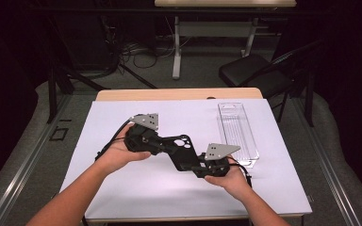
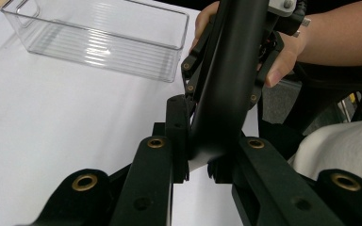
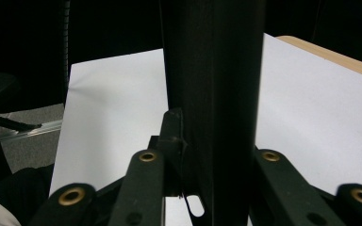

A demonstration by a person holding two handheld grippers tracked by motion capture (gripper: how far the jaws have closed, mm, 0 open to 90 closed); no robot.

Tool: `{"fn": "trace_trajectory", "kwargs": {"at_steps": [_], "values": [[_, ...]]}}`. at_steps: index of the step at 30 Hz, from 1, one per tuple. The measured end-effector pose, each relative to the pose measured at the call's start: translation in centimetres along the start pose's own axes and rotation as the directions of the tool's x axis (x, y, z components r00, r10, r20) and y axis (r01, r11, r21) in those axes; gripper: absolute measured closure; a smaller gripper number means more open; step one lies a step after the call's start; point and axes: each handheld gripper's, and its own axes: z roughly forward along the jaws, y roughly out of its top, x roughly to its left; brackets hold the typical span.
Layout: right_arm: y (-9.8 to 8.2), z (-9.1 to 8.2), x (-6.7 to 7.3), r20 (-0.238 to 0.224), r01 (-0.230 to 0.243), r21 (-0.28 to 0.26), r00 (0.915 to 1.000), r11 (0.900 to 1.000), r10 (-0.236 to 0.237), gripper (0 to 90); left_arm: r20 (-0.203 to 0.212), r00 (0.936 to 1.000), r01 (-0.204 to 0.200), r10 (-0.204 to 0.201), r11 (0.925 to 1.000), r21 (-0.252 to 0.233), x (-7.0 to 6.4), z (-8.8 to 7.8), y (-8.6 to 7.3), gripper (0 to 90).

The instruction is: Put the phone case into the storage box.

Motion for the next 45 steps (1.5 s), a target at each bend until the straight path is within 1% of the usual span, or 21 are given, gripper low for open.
{"fn": "trace_trajectory", "kwargs": {"at_steps": [6, 7, 10, 13, 14, 18, 20, 21, 23, 24, 25, 27, 28, 34, 36, 37, 38, 39, 41, 42, 45], "values": [[0.0, -0.1, -0.2, 0.038, -0.009, 0.004, 0.9992, 1.0, 0.009, 59.0, -0.006, 1.0, 0.007, -0.007, 0.9999, 0.01, 0.2, 0.0, -0.1, 81.7], [0.0, -0.1, -0.2, 0.038, -0.009, 0.004, 0.9992, 1.0, 0.009, 59.0, -0.006, 1.0, 0.007, -0.007, 0.9999, 0.01, 0.2, 0.0, -0.1, 81.7], [0.0, -0.2, -0.3, 0.061, -0.005, 0.011, 0.9981, 1.0, 0.004, 56.1, -0.011, 0.9999, 0.013, -0.013, 0.9998, 0.013, 0.2, -0.1, -0.2, 81.7], [0.1, -0.4, -0.4, 0.073, -0.014, 0.006, 0.9973, 1.0, 0.014, 53.8, -0.018, 0.9994, 0.028, -0.028, 0.9995, 0.014, 0.2, -0.1, -0.2, 81.6], [0.1, -0.4, -0.4, 0.083, -0.007, 0.003, 0.9966, 1.0, 0.007, 53.1, -0.02, 0.9994, 0.03, -0.03, 0.9994, 0.017, 0.2, -0.2, -0.2, 81.6], [0.2, -0.7, -0.4, 0.095, -0.017, -0.001, 0.9953, 1.0, 0.018, 52.1, -0.038, 0.9988, 0.033, -0.031, 0.999, 0.032, 0.2, -0.3, -0.3, 81.6], [0.3, -1.0, -0.4, 0.108, -0.022, 0.0, 0.9939, 1.0, 0.022, 50.5, -0.059, 0.997, 0.052, -0.05, 0.998, 0.035, 0.2, -0.5, -0.4, 81.6], [0.3, -1.1, -0.4, 0.115, -0.026, 0.002, 0.9931, 1.0, 0.026, 49.5, -0.059, 0.997, 0.052, -0.05, 0.998, 0.035, 0.2, -0.5, -0.4, 81.6], [0.4, -1.2, -0.3, 0.126, -0.04, -0.007, 0.9911, 0.999, 0.041, 46.5, -0.064, 0.9954, 0.073, -0.07, 0.9966, 0.038, 0.4, -0.6, -0.5, 81.7], [0.4, -1.2, -0.3, 0.126, -0.04, -0.007, 0.9911, 0.999, 0.041, 46.5, -0.064, 0.9954, 0.073, -0.07, 0.9966, 0.038, 0.4, -0.6, -0.5, 81.6], [0.5, -1.3, -0.4, 0.133, -0.047, -0.008, 0.99, 0.999, 0.047, 44.1, -0.07, 0.995, 0.074, -0.071, 0.9963, 0.044, 0.4, -0.6, -0.5, 81.6], [0.7, -1.5, -0.4, 0.155, -0.056, 0.02, 0.9865, 0.998, 0.052, 38.6, -0.081, 0.9931, 0.09, -0.086, 0.9946, 0.052, 0.4, -0.7, -0.5, 81.6], [0.8, -1.5, -0.4, 0.159, -0.06, 0.023, 0.9857, 0.998, 0.056, 37.1, -0.082, 0.9925, 0.096, -0.091, 0.994, 0.053, 0.4, -0.7, -0.5, 81.6], [1.1, -1.7, -0.2, 0.17, -0.067, 0.064, 0.9839, 0.996, 0.056, 31.5, -0.1, 0.9878, 0.125, -0.12, 0.9906, 0.055, 0.5, -0.8, -0.6, 81.6], [1.1, -1.7, -0.2, 0.178, -0.062, 0.066, 0.9829, 0.996, 0.049, 30.0, -0.106, 0.9869, 0.129, -0.122, 0.9898, 0.06, 0.5, -0.8, -0.6, 81.6], [1.2, -1.7, -0.1, 0.192, -0.062, 0.07, 0.9802, 0.996, 0.048, 25.9, -0.114, 0.9845, 0.141, -0.134, 0.9884, 0.056, 0.5, -0.8, -0.7, 81.6], [1.2, -1.7, -0.1, 0.198, -0.064, 0.071, 0.979, 0.995, 0.049, 24.1, -0.122, 0.9828, 0.147, -0.139, 0.9871, 0.063, 0.6, -0.9, -0.7, 81.6], [1.2, -1.7, -0.1, 0.198, -0.064, 0.071, 0.979, 0.995, 0.049, 24.1, -0.122, 0.9828, 0.147, -0.139, 0.9871, 0.063, 0.6, -0.9, -0.7, 81.6], [1.3, -1.6, -0.1, 0.212, -0.078, 0.07, 0.9753, 0.994, 0.062, 18.7, -0.133, 0.9793, 0.163, -0.153, 0.9845, 0.065, 0.6, -0.9, -0.7, 81.6], [1.3, -1.6, -0.1, 0.216, -0.09, 0.067, 0.9736, 0.994, 0.073, 17.1, -0.135, 0.979, 0.163, -0.153, 0.9843, 0.068, 0.6, -0.9, -0.7, 81.6], [1.4, -1.6, -0.1, 0.224, -0.104, 0.065, 0.9706, 0.992, 0.088, 14.9, -0.143, 0.977, 0.17, -0.158, 0.9825, 0.076, 0.6, -0.9, -0.8, 81.6]]}}
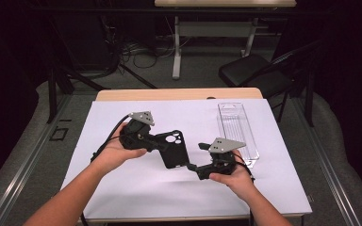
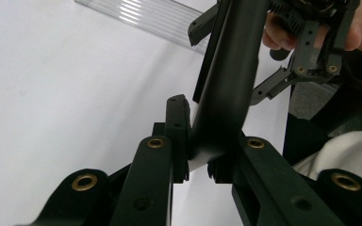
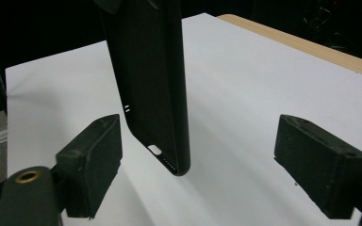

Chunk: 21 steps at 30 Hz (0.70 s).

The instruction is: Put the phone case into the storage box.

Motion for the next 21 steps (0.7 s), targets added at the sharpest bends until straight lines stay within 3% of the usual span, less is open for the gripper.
{"fn": "trace_trajectory", "kwargs": {"at_steps": [7, 11, 16, 21], "values": [[0.5, -0.1, 0.0, 0.019, -0.031, -0.011, 0.9993, 0.999, 0.031, 5.2, -0.014, 0.9999, 0.007, -0.007, 0.9998, 0.017, -0.1, 0.1, 0.0, 81.6], [1.0, -0.4, 0.1, 0.036, -0.026, -0.011, 0.999, 1.0, 0.026, 2.7, -0.028, 0.9996, 0.008, -0.007, 0.9993, 0.036, -0.2, 0.2, 0.2, 81.6], [1.6, -0.7, 0.3, 0.055, -0.014, -0.017, 0.9984, 1.0, 0.015, 2.9, -0.046, 0.9989, 0.006, -0.003, 0.9988, 0.049, -0.4, 0.4, 0.4, 81.7], [2.7, -1.3, 0.7, 0.08, 0.028, -0.019, 0.9965, 0.999, -0.027, 9.5, -0.058, 0.9983, 0.004, 0.0, 0.9977, 0.067, -0.7, 0.7, 0.7, 81.6]]}}
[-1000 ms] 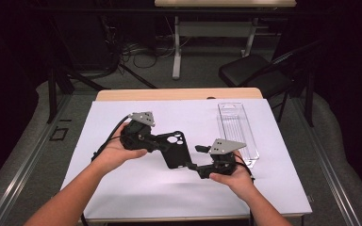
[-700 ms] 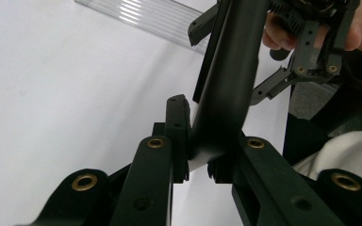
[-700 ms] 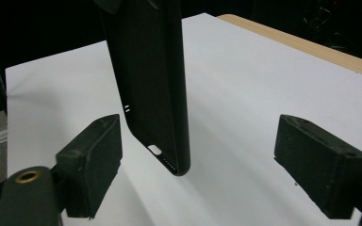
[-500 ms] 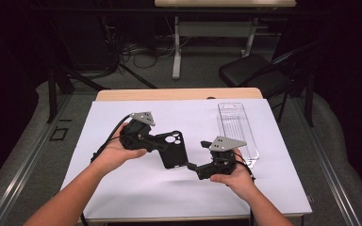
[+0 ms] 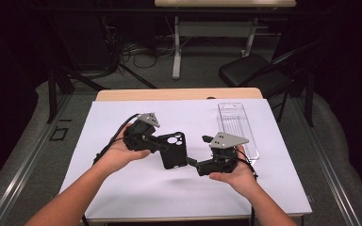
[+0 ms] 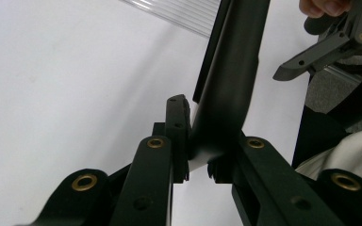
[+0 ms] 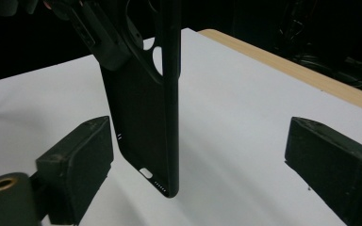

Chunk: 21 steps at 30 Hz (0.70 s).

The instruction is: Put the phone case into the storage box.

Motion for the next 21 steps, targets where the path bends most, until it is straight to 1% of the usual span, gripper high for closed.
{"fn": "trace_trajectory", "kwargs": {"at_steps": [3, 5, 6, 8, 10, 12, 13, 14, 21], "values": [[0.5, -0.3, 0.0, 0.009, 0.006, -0.005, 0.9999, 1.0, -0.006, 14.4, 0.002, 1.0, -0.001, 0.001, 1.0, 0.006, -0.1, 0.0, 0.1, 81.7], [0.7, -0.5, 0.0, 0.012, 0.01, -0.004, 0.9999, 1.0, -0.01, 14.5, -0.001, 1.0, -0.001, 0.001, 1.0, 0.007, -0.1, 0.1, 0.1, 81.7], [1.0, -0.7, 0.0, 0.014, 0.013, -0.001, 0.9998, 1.0, -0.013, 17.0, -0.003, 1.0, -0.001, 0.001, 1.0, 0.007, -0.1, 0.1, 0.2, 81.6], [1.3, -0.8, 0.0, 0.009, 0.006, 0.006, 0.9999, 1.0, -0.006, 19.3, -0.004, 1.0, 0.007, -0.007, 1.0, 0.006, -0.2, 0.2, 0.2, 81.7], [1.4, -0.9, -0.1, 0.009, 0.004, 0.013, 0.9999, 1.0, -0.004, 20.0, -0.009, 1.0, 0.004, -0.004, 1.0, 0.009, -0.2, 0.2, 0.3, 81.6], [1.7, -1.0, -0.1, 0.017, 0.011, 0.017, 0.9998, 1.0, -0.011, 21.3, -0.006, 1.0, 0.002, -0.002, 0.9999, 0.017, -0.2, 0.3, 0.3, 81.6], [1.8, -1.1, -0.1, 0.02, 0.012, 0.016, 0.9997, 1.0, -0.012, 22.2, -0.01, 0.9999, 0.008, -0.008, 0.9998, 0.015, -0.2, 0.4, 0.3, 81.6], [2.1, -1.2, -0.1, 0.019, 0.015, 0.021, 0.9997, 1.0, -0.016, 25.9, -0.013, 0.9999, 0.011, -0.011, 0.9998, 0.016, -0.3, 0.5, 0.3, 81.6], [3.1, -1.6, 0.2, 0.038, 0.06, 0.029, 0.9974, 0.998, -0.061, 42.8, -0.012, 0.9997, 0.021, -0.021, 0.9995, 0.024, -0.6, 1.0, 0.5, 81.6]]}}
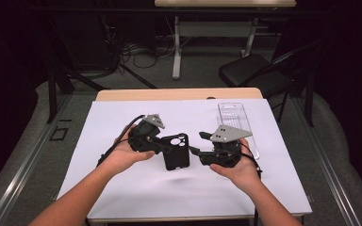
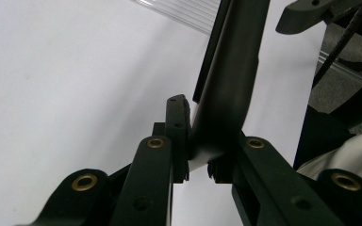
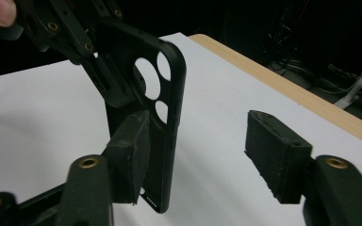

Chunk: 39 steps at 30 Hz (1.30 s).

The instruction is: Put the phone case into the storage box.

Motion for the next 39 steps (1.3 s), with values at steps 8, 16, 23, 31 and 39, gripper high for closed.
{"fn": "trace_trajectory", "kwargs": {"at_steps": [8, 16, 23, 31, 39], "values": [[0.7, 0.0, 0.4, 0.0, 0.02, 0.015, 0.9998, 1.0, -0.02, 54.5, -0.006, 1.0, -0.007, 0.007, 0.9999, 0.013, -0.3, 0.4, 0.4, 81.7], [1.2, 0.1, 0.4, -0.009, -0.002, 0.015, 1.0, 1.0, 0.002, 58.8, -0.007, 1.0, -0.001, 0.001, 0.9999, 0.016, -0.4, 0.8, 0.5, 81.7], [1.5, 0.1, 0.9, 0.037, 0.034, 0.02, 0.9987, 0.999, -0.034, 68.4, -0.007, 1.0, 0.005, -0.005, 0.9997, 0.023, -0.6, 1.2, 0.7, 81.7], [1.4, 0.2, 1.0, 0.074, 0.024, 0.05, 0.9969, 0.998, -0.028, 74.1, -0.007, 0.9999, 0.015, -0.015, 0.9997, 0.02, -0.7, 1.4, 0.8, 81.7], [1.5, 0.3, 1.3, 0.099, 0.014, 0.04, 0.9949, 0.999, -0.018, 77.9, -0.004, 0.9998, 0.019, -0.019, 0.9997, 0.017, -0.8, 1.5, 0.9, 81.7]]}}
